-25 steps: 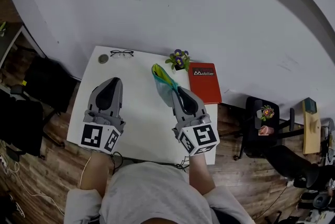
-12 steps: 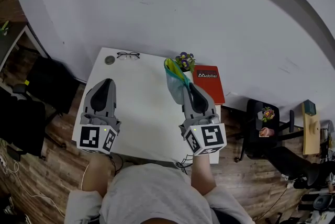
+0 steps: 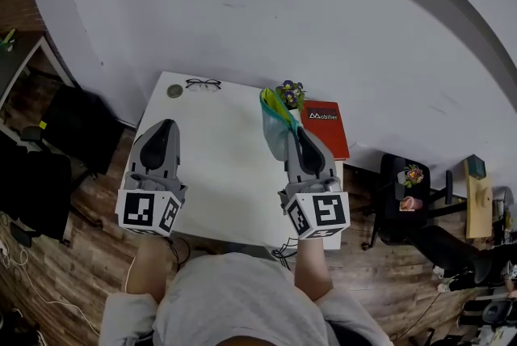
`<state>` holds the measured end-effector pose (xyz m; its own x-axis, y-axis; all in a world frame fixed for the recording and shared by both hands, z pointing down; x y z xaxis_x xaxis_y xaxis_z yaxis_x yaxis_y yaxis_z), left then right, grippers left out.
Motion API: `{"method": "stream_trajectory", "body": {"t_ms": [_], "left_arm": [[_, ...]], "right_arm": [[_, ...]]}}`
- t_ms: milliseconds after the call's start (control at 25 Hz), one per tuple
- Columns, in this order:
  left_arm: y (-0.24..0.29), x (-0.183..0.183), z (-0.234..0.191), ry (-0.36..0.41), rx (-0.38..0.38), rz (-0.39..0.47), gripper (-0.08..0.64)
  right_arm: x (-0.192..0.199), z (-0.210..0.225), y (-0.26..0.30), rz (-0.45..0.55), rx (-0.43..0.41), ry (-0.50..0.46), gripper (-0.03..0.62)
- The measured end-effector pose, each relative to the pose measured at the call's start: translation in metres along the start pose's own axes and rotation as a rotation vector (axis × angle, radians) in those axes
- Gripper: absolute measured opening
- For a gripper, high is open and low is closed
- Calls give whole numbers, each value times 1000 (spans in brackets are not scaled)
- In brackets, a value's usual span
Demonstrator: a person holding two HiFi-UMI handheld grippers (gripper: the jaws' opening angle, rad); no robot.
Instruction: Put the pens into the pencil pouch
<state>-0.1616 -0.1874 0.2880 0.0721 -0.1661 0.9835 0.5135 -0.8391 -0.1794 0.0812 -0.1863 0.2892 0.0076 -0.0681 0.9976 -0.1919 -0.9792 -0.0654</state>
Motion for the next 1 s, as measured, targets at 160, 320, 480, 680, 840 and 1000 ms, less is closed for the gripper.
{"method": "stream_trajectory", "body": {"t_ms": [160, 320, 480, 680, 840, 1000], "left_arm": [[-5, 1, -2, -13, 7, -5, 37], [-11, 1, -5, -15, 5, -2, 37], [-17, 2, -8, -26, 3, 0, 37], [-17, 4, -5, -40, 14, -1, 37], [-16, 6, -1, -45, 27, -1, 37], [-15, 8, 5, -46, 34, -2, 37]], "right_arm": [[1, -7, -4, -2, -1, -4, 58], [0, -14, -7, 5, -1, -1, 60], [-2, -21, -13, 10, 1, -2, 60], [-2, -22, -20, 9, 7, -2, 60], [-2, -20, -25, 11, 7, -15, 60], [-2, -16, -30, 12, 21, -7, 60]]}}
Point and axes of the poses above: the fingertips, and each gripper's own axes: y forward along the fingers, z to its right, x out of its underside, the point moved 2 cm from there along -y, backward along the fingers, and after that the axes turned 11 degrees about x, right-handed, at the moved point
